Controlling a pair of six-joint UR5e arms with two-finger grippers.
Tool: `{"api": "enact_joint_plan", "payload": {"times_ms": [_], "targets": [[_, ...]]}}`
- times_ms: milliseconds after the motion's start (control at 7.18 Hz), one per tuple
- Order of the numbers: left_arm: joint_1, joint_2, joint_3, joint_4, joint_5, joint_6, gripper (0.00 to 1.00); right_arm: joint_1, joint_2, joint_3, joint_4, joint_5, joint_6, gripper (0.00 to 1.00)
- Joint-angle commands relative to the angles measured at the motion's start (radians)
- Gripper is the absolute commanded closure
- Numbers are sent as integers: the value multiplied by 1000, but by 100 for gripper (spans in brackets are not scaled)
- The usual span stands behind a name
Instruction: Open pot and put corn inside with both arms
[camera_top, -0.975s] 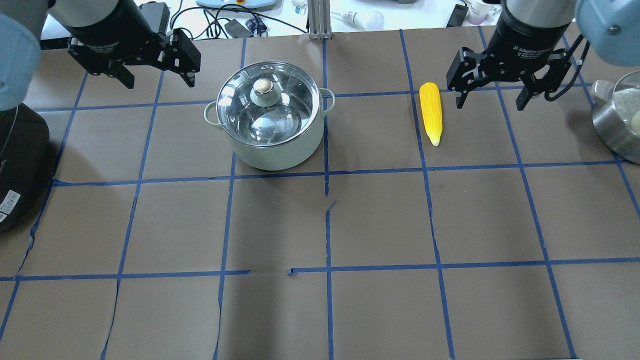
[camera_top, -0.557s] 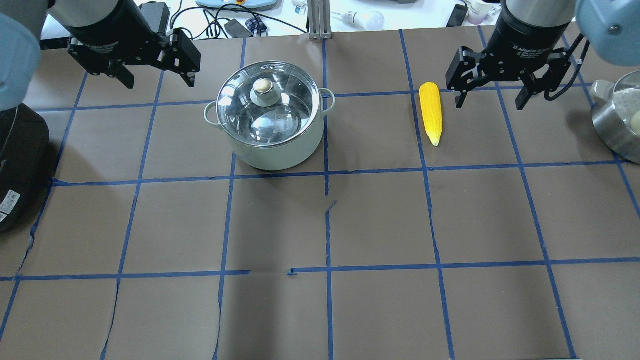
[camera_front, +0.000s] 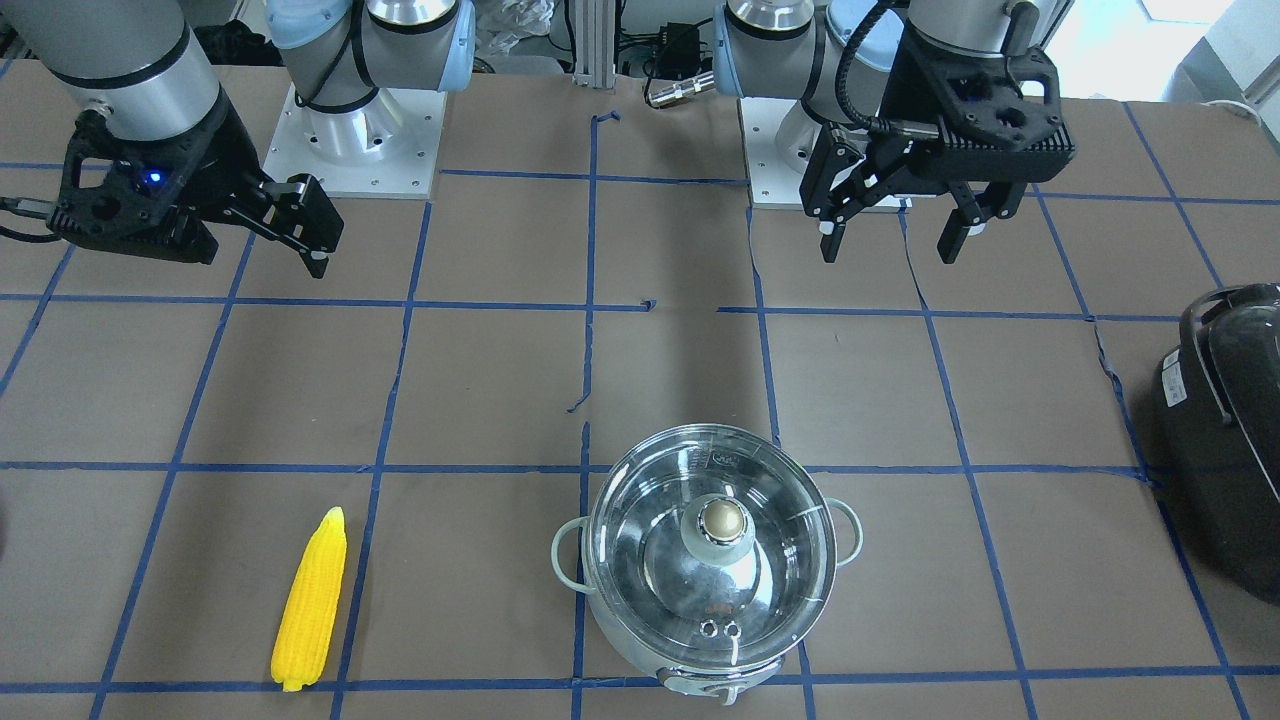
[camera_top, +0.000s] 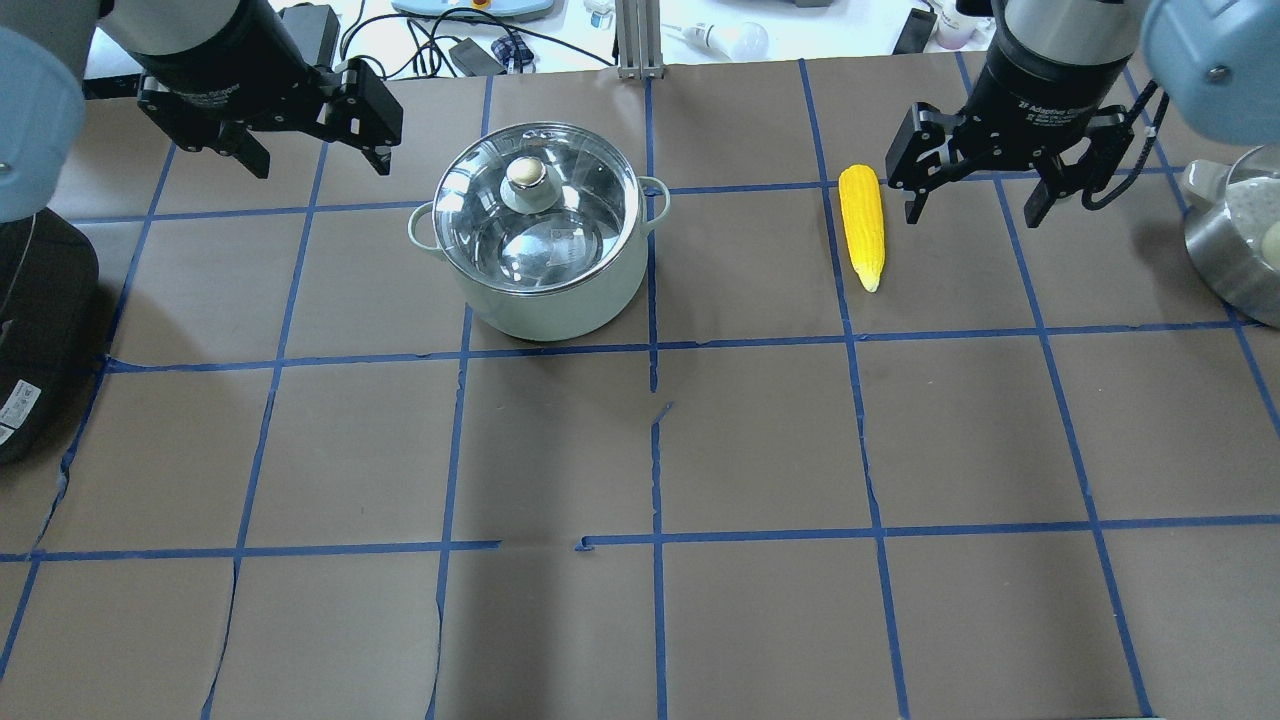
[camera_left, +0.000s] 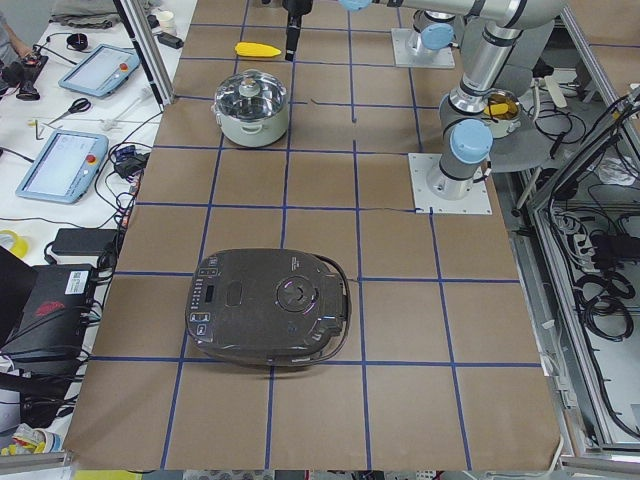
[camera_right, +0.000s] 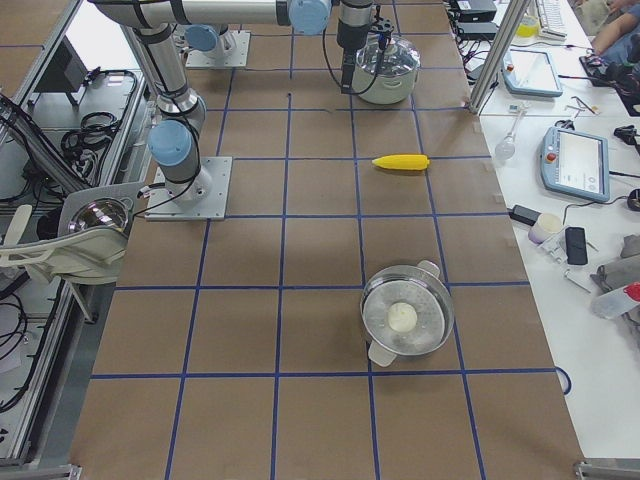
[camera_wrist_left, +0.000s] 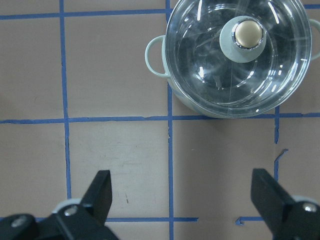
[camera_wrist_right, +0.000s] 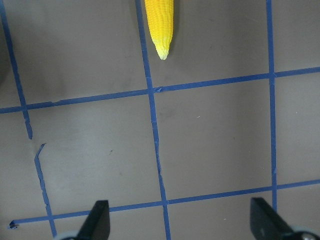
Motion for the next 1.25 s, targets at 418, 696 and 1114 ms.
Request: {"api": "enact_joint_plan", "payload": {"times_ms": [418, 696, 1114], "targets": [[-11, -82, 72, 38, -4, -105, 2, -4, 3, 2, 4, -1, 5, 0], [-58, -229, 130, 88, -7, -119, 4, -16, 6, -4, -8, -18, 15, 0], [-109, -395, 155, 214, -18, -203, 3, -16, 68, 2, -33, -17, 74, 0]]}}
